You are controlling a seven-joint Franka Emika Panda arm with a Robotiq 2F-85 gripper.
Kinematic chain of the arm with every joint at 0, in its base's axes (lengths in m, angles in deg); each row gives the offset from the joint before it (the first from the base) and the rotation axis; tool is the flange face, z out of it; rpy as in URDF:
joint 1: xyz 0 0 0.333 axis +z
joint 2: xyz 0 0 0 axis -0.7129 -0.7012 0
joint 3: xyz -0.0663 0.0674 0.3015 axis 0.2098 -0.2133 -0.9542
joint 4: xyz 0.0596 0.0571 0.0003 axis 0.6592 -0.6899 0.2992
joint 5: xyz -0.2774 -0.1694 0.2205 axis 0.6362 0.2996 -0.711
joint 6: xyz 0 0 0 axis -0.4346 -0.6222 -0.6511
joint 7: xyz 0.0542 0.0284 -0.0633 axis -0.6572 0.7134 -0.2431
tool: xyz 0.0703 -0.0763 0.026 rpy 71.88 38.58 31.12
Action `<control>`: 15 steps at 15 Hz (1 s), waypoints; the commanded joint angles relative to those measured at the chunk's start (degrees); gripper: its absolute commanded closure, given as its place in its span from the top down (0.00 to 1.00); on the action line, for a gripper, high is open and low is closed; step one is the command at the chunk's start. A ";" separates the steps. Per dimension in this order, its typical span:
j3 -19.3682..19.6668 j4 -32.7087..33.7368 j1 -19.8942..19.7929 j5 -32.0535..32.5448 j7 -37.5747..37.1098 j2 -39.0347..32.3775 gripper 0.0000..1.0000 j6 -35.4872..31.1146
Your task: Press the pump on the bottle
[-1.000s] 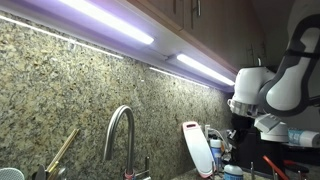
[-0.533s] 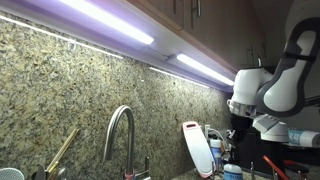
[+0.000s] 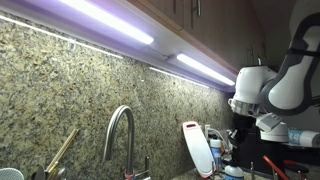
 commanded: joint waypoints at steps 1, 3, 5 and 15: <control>0.62 -4.79 0.88 2.00 0.92 5.92 0.00 0.37; 0.82 -6.35 0.92 3.08 0.92 7.88 0.00 0.18; 1.30 -7.74 1.02 4.92 0.61 9.56 0.00 -0.13; 3.45 -14.12 1.66 26.20 -2.18 14.61 0.00 -1.07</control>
